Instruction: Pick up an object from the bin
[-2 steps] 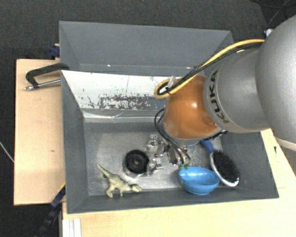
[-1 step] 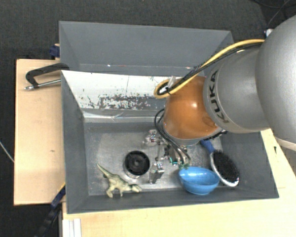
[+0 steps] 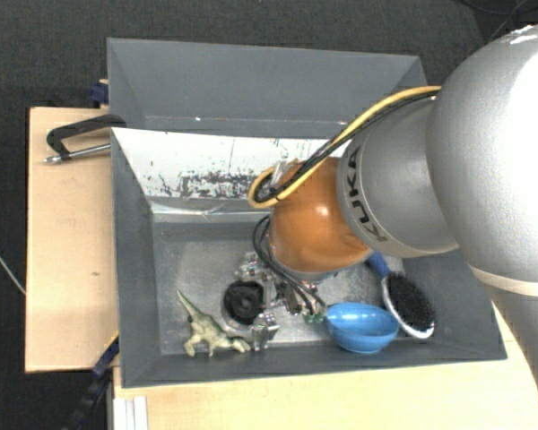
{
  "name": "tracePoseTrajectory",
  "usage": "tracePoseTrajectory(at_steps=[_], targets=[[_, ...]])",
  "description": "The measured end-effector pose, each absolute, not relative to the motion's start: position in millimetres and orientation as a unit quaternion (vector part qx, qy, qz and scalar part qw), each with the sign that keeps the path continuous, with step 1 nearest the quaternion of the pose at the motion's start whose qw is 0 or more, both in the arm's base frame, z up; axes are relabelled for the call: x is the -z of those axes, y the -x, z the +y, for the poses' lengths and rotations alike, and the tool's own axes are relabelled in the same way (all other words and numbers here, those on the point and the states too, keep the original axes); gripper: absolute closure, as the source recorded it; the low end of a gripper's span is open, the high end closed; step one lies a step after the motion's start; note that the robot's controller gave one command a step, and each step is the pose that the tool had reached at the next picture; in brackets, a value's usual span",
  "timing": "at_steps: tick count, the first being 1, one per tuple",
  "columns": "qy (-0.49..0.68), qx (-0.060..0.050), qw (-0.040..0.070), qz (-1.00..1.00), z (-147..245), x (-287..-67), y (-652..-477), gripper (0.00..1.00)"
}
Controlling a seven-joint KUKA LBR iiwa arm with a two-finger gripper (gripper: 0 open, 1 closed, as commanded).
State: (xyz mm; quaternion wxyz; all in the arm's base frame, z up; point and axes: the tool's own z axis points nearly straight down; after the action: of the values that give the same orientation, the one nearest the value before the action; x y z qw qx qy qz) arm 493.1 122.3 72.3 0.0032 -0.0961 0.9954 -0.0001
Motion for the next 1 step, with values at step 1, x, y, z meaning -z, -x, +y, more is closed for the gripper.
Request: tracePoseTrajectory(at_steps=[1], targets=[[0.096,-0.001,0.006,0.995,122.7,-73.5,-494.6,1.00]])
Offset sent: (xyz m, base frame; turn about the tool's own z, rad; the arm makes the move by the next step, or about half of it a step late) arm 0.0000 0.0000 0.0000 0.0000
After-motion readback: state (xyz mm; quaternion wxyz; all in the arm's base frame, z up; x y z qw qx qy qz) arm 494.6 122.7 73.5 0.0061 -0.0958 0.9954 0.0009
